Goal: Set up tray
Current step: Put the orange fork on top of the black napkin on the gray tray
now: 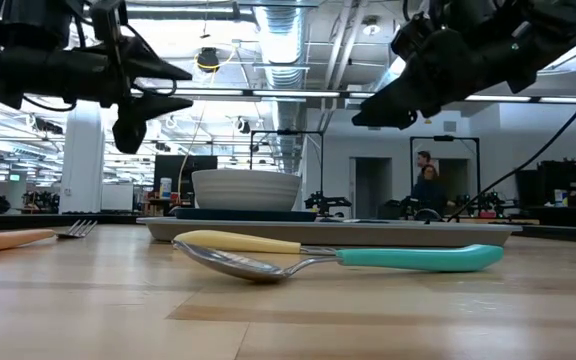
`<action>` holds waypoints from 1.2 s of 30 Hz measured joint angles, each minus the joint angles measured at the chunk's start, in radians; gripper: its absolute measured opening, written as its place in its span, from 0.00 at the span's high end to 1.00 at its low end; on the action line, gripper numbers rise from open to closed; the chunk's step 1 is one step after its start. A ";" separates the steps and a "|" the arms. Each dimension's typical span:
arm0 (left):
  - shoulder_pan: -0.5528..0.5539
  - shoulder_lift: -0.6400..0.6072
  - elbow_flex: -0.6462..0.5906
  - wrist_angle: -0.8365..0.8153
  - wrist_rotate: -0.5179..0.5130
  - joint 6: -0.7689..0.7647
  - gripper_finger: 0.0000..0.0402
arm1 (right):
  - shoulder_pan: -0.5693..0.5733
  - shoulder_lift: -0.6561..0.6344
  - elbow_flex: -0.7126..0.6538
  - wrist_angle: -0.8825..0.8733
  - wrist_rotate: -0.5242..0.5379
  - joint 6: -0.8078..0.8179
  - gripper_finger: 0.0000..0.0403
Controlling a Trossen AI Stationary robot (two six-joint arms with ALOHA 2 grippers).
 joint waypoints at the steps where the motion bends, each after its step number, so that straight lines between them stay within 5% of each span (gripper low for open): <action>1: 0.000 -0.003 0.000 0.016 0.016 -0.014 0.63 | -0.006 0.000 0.000 0.006 0.000 0.000 0.38; 5: -0.052 -0.015 0.000 0.159 -0.005 0.005 0.66 | -0.027 0.000 0.000 0.013 0.000 -0.008 0.38; 11: -0.188 -0.013 0.001 0.386 -0.131 0.251 0.71 | -0.049 0.000 0.000 0.006 0.000 -0.018 0.38; 16: -0.284 -0.014 0.061 0.287 -0.314 0.353 0.71 | -0.056 0.000 0.000 -0.002 0.000 -0.039 0.38; 19: -0.319 -0.030 0.171 -0.002 -0.403 0.352 0.71 | -0.056 0.000 0.000 0.002 -0.001 -0.073 0.38; 22: -0.350 -0.034 0.362 -0.482 -0.488 0.263 0.71 | -0.056 0.000 0.000 0.002 -0.001 -0.097 0.38; 29: -0.378 0.073 0.803 -1.617 -0.596 -0.414 0.71 | -0.056 0.000 0.000 0.001 -0.001 -0.099 0.38; 32: -0.390 0.133 0.865 -1.818 -0.583 -0.656 0.71 | -0.056 0.000 0.000 0.001 -0.001 -0.107 0.38; 36: -0.402 0.223 0.871 -1.821 -0.533 -0.806 0.71 | -0.056 0.000 0.000 0.001 -0.001 -0.108 0.38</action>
